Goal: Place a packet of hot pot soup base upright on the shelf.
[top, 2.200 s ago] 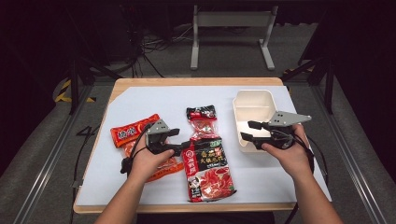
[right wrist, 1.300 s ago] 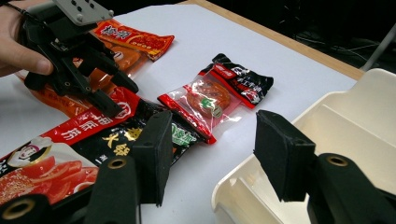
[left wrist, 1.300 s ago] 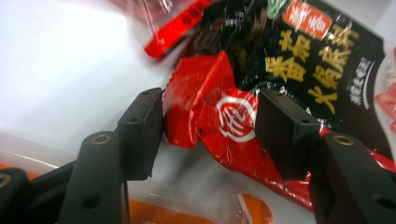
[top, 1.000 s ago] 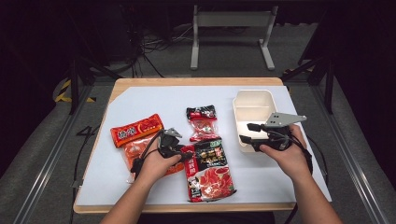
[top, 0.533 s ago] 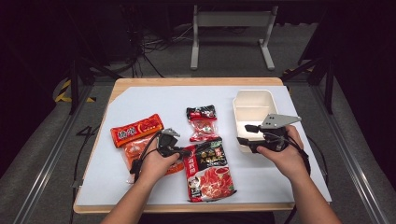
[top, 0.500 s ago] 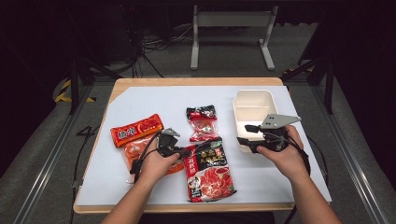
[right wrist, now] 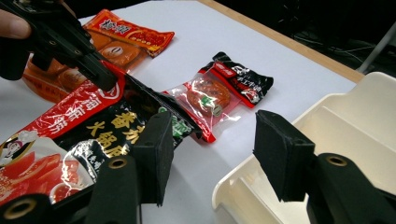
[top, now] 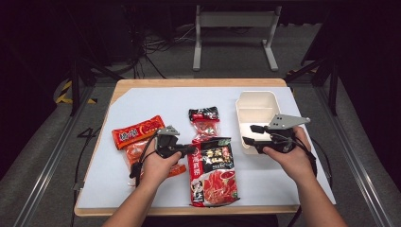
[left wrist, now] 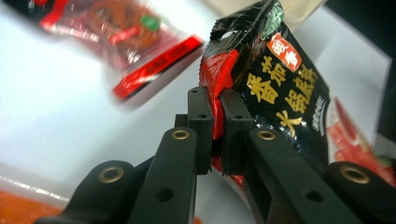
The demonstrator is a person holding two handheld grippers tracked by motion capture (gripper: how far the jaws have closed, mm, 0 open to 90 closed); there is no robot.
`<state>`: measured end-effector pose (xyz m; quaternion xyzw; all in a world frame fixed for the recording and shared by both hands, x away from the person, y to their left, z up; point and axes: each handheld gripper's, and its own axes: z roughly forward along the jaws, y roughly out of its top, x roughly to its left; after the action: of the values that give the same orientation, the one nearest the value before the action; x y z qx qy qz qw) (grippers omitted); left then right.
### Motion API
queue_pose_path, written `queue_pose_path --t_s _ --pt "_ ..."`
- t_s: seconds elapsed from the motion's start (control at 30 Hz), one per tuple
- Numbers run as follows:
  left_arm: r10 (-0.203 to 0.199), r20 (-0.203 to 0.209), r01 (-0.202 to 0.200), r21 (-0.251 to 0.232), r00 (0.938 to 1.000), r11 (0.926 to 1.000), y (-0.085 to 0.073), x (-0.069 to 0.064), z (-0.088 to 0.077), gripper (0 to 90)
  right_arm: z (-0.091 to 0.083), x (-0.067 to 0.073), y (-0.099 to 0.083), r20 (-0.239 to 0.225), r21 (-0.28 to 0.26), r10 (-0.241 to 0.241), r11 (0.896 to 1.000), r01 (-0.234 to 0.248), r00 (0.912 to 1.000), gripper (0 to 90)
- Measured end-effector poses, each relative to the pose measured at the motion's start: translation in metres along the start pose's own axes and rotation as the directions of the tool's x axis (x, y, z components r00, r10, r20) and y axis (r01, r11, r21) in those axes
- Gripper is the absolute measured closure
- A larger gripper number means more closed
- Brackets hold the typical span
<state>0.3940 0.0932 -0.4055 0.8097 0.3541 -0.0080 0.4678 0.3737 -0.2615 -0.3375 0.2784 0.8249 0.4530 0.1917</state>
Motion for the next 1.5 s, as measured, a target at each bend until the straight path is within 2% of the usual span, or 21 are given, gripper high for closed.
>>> queue_pose_path --t_s 0.1,0.13,0.2,0.23,0.3,0.37,0.4,0.43,0.53,0.57,0.63,0.73,0.8,0.93,1.03,1.17,1.2,1.23,1.3,1.5 --pt "0.016 -0.001 -0.016 -0.035 0.9999 0.9992 0.004 -0.006 -0.009 85.7 -0.007 -0.001 0.002 0.002 -0.018 0.011 1.0 -0.011 0.9999 49.0" --pt "0.04 -0.001 -0.04 -0.066 0.9992 0.997 0.008 -0.01 -0.015 85.8 -0.009 -0.001 0.003 0.003 -0.023 0.009 1.0 -0.009 1.0 49.0" --pt "0.055 -0.004 -0.055 -0.074 0.9985 0.9957 0.009 -0.011 -0.018 85.8 -0.011 0.0 0.004 0.003 -0.031 0.009 0.999 -0.008 1.0 49.1" --pt "0.084 -0.01 -0.084 -0.113 0.9964 0.99 0.012 -0.016 -0.025 85.9 -0.012 0.0 0.005 0.001 -0.034 0.01 0.999 -0.01 0.9999 49.1" --pt "0.107 -0.015 -0.108 -0.146 0.9942 0.9835 0.014 -0.019 -0.032 86.0 -0.013 0.001 0.006 0.001 -0.039 0.007 0.999 -0.007 1.0 49.3" --pt "0.128 -0.016 -0.129 -0.165 0.9917 0.9778 0.016 -0.023 -0.037 86.1 -0.015 0.002 0.007 -0.004 -0.043 0.005 0.999 -0.005 1.0 49.3" --pt "0.143 -0.02 -0.145 -0.184 0.9895 0.9723 0.016 -0.025 -0.04 86.2 -0.015 0.003 0.007 -0.005 -0.043 0.004 0.999 -0.004 1.0 49.3" --pt "0.143 -0.02 -0.145 -0.184 0.9895 0.9723 0.016 -0.025 -0.04 86.3 -0.015 0.003 0.007 -0.005 -0.043 0.004 0.999 -0.004 1.0 49.3" --pt "0.177 -0.03 -0.179 -0.223 0.9838 0.9583 0.019 -0.032 -0.047 86.4 -0.017 0.006 0.01 -0.022 -0.057 0.0 0.998 -0.001 0.9998 49.5" --pt "0.165 -0.025 -0.166 -0.231 0.986 0.9585 0.019 -0.034 -0.048 86.4 -0.017 0.006 0.01 -0.024 -0.055 0.001 0.998 -0.003 0.9997 49.5" --pt "0.186 -0.043 -0.191 -0.243 0.9816 0.9509 0.019 -0.036 -0.051 86.5 -0.017 0.006 0.011 -0.027 -0.055 0.003 0.998 -0.004 0.9996 49.6" --pt "0.189 -0.055 -0.197 -0.265 0.9803 0.9439 0.02 -0.038 -0.053 86.4 -0.018 0.006 0.011 -0.036 -0.057 0.008 0.998 -0.01 0.9993 49.6" --pt "0.199 -0.07 -0.211 -0.274 0.9775 0.9383 0.02 -0.04 -0.056 86.5 -0.017 0.007 0.011 -0.042 -0.059 0.008 0.998 -0.01 0.9991 49.5" --pt "0.23 -0.111 -0.253 -0.292 0.9667 0.9223 0.021 -0.046 -0.059 86.4 -0.016 0.009 0.012 -0.064 -0.061 0.007 0.998 -0.011 0.9979 49.0" --pt "0.24 -0.125 -0.267 -0.305 0.9627 0.9139 0.021 -0.049 -0.061 86.4 -0.015 0.011 0.013 -0.08 -0.066 0.013 0.998 -0.018 0.9967 48.8" --pt "0.242 -0.126 -0.27 -0.317 0.9622 0.9092 0.021 -0.051 -0.062 86.4 -0.012 0.015 0.014 -0.108 -0.071 0.017 0.997 -0.025 0.994 48.2" --pt "0.247 -0.127 -0.275 -0.321 0.9608 0.9063 0.021 -0.051 -0.062 86.4 -0.012 0.015 0.014 -0.108 -0.071 0.017 0.997 -0.025 0.994 48.2" --pt "0.245 -0.128 -0.274 -0.333 0.9611 0.9022 0.021 -0.053 -0.063 86.4 -0.009 0.018 0.015 -0.129 -0.074 0.02 0.997 -0.03 0.9915 47.4" --pt "0.25 -0.129 -0.28 -0.336 0.9596 0.8993 0.021 -0.054 -0.063 86.4 -0.006 0.02 0.016 -0.143 -0.078 0.023 0.996 -0.035 0.9894 46.9" --pt "0.253 -0.129 -0.283 -0.345 0.9588 0.895 0.021 -0.056 -0.062 86.3 0.003 0.028 0.021 -0.18 -0.095 0.02 0.995 -0.038 0.9834 45.8"
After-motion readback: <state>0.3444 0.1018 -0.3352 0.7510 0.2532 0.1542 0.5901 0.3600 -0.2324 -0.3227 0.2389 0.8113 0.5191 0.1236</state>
